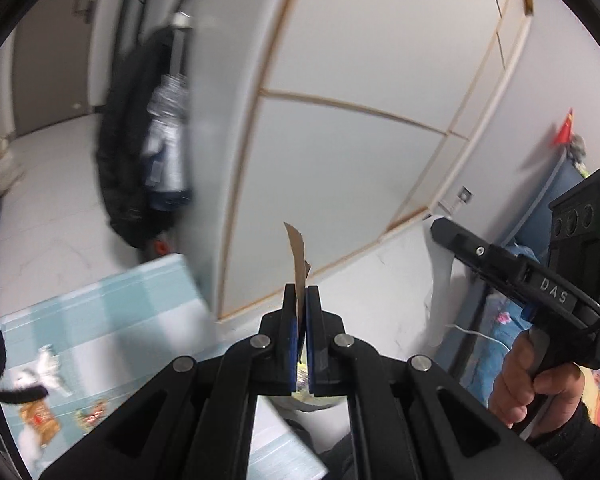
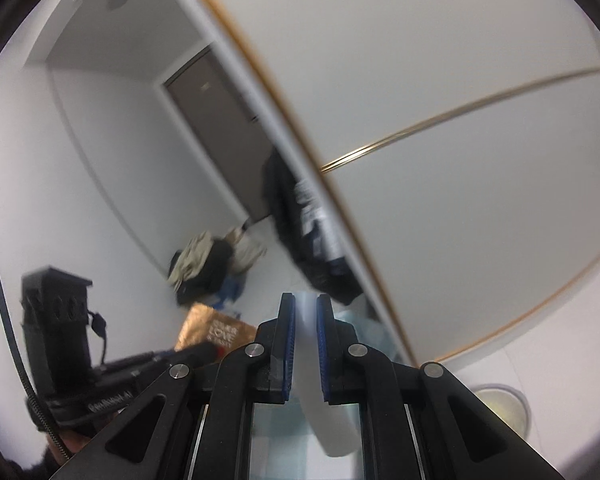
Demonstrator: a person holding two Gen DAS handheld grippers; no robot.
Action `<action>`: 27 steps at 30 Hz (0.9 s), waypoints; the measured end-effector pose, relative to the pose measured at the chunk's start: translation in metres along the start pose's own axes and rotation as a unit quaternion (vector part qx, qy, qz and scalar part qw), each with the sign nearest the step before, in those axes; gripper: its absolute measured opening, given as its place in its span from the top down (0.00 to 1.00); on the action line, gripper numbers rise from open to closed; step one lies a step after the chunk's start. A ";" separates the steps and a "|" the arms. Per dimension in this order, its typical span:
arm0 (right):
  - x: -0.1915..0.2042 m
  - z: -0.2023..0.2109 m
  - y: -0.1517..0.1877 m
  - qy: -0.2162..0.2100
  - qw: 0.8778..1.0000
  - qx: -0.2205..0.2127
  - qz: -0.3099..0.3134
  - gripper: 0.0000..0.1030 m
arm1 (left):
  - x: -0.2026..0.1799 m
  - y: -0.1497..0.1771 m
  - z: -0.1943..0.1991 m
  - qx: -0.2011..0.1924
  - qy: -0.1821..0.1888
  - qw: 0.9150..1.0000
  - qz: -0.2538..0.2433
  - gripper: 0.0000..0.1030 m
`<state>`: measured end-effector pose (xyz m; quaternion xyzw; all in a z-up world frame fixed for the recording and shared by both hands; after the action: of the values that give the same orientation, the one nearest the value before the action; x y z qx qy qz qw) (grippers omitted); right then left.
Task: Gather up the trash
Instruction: 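Carry the held wrappers with both grippers toward the bin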
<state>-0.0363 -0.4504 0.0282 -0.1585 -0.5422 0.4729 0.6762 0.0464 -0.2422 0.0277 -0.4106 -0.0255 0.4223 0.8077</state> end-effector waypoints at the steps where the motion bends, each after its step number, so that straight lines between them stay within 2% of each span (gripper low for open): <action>1: -0.008 0.003 -0.001 0.007 1.000 -0.004 -0.005 0.91 | -0.005 -0.001 -0.009 0.008 0.007 1.000 -0.001 1.00; 6: -0.064 0.016 0.002 0.046 0.998 -0.003 -0.039 0.91 | -0.026 0.002 -0.054 0.048 0.035 0.998 -0.013 1.00; 10: -0.115 0.006 0.013 0.084 0.994 0.033 -0.062 0.91 | -0.035 0.004 -0.089 0.081 0.051 0.995 -0.008 1.00; 13: -0.144 -0.002 0.022 0.098 0.991 0.052 -0.079 0.91 | -0.042 0.011 -0.113 0.100 0.057 0.993 -0.016 1.00; 20: -0.203 -0.039 0.066 0.084 0.981 0.110 -0.138 0.91 | -0.047 0.034 -0.165 0.163 0.054 0.985 -0.027 1.00; 23: -0.222 -0.061 0.090 0.078 0.975 0.146 -0.149 0.91 | -0.047 0.044 -0.185 0.195 0.054 0.979 -0.016 1.00; 27: -0.244 -0.081 0.115 0.068 0.966 0.165 -0.185 0.90 | -0.054 0.057 -0.209 0.237 0.043 0.970 -0.027 1.00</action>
<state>-0.0099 -0.5663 -0.2275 0.0267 -0.4292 0.4110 0.8038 0.0549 -0.3963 -0.1329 -0.2241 0.0994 0.3761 0.8936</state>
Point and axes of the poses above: each gripper's, at about its wrist camera, not at the fingertips, and z roughly against the way its jaws point, x to its left, y to its underside, the point moved 2 cm from there along -z, roughly the way its jaws point, and after that the axes turned 2 degrees about -y, right-handed, at the moved point
